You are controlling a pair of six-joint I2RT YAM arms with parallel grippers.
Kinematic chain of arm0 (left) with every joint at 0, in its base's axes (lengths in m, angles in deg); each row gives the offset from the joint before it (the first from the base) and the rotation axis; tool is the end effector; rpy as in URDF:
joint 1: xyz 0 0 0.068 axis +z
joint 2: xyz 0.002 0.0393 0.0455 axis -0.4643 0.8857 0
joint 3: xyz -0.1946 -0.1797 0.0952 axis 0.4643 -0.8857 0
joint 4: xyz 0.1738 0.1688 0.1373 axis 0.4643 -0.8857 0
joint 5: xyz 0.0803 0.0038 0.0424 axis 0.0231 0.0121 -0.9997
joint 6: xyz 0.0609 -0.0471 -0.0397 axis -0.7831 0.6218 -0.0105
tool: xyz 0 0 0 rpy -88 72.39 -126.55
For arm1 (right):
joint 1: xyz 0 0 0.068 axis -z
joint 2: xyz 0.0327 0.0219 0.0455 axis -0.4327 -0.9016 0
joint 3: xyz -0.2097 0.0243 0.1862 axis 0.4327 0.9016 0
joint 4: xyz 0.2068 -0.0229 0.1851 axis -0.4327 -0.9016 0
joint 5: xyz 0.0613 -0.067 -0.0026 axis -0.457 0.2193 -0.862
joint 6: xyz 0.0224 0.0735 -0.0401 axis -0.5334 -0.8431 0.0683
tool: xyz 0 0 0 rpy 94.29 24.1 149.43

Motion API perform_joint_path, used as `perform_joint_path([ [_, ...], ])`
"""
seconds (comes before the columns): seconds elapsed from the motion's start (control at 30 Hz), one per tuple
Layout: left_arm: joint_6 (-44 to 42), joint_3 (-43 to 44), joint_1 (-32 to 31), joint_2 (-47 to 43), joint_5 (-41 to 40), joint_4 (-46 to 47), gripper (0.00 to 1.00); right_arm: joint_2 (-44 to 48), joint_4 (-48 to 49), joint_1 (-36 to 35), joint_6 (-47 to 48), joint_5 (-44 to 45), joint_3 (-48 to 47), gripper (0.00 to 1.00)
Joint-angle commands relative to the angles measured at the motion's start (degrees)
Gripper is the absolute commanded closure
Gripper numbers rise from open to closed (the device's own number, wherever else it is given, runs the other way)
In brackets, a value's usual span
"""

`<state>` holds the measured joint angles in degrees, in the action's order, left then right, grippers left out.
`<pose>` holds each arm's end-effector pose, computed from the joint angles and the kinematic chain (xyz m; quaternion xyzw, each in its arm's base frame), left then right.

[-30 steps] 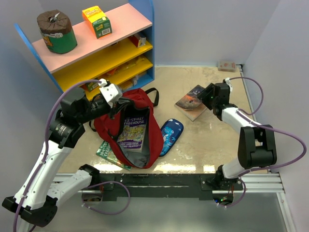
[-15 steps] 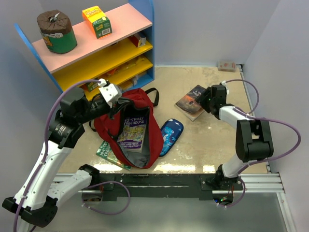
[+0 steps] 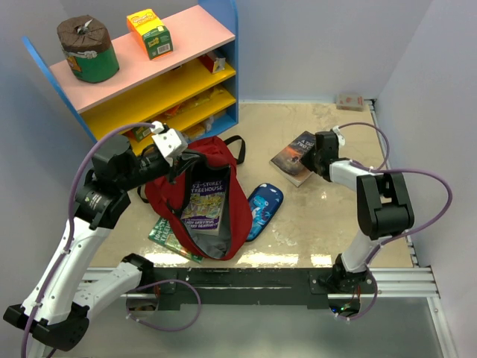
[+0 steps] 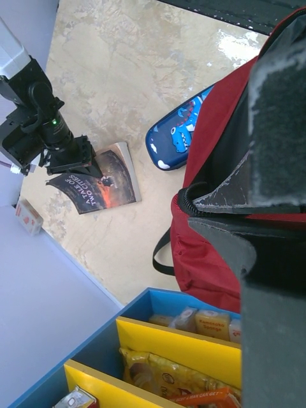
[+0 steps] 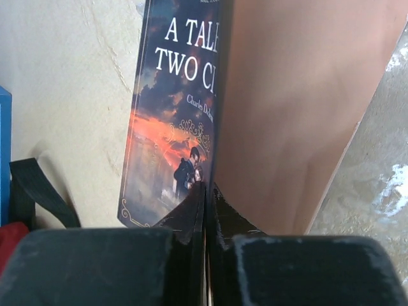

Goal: Pack the student bag
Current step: Pick up the book from the center of the board.

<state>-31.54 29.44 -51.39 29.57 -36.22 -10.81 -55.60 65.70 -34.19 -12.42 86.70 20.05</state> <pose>0.1820 -0.1217 0.4362 0.3881 0.6485 -0.2565 0.6025 0.3998 0.0541 0.1416 0.3217 0.8483 0.1676 0.3857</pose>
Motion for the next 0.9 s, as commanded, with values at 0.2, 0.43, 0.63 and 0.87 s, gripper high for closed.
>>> perform_joint_path([
  [0.2,-1.74,-2.97,0.17,-1.81,2.98,6.22,1.0,10.18,-6.78,-4.18,6.1,5.04,-10.54,1.0],
  [0.43,-3.24,-6.4,0.17,-1.9,1.67,7.09,1.0,14.93,-18.73,-8.22,11.2,4.79,-22.32,1.0],
  [0.63,-3.07,-8.86,0.17,-3.04,1.4,7.97,1.0,16.78,-29.27,-10.95,14.1,1.97,-33.57,1.0],
  [0.87,-2.19,-9.21,0.17,-4.1,0.96,8.94,1.0,16.96,-40.27,-17.98,16.21,0.56,-47.97,1.0],
])
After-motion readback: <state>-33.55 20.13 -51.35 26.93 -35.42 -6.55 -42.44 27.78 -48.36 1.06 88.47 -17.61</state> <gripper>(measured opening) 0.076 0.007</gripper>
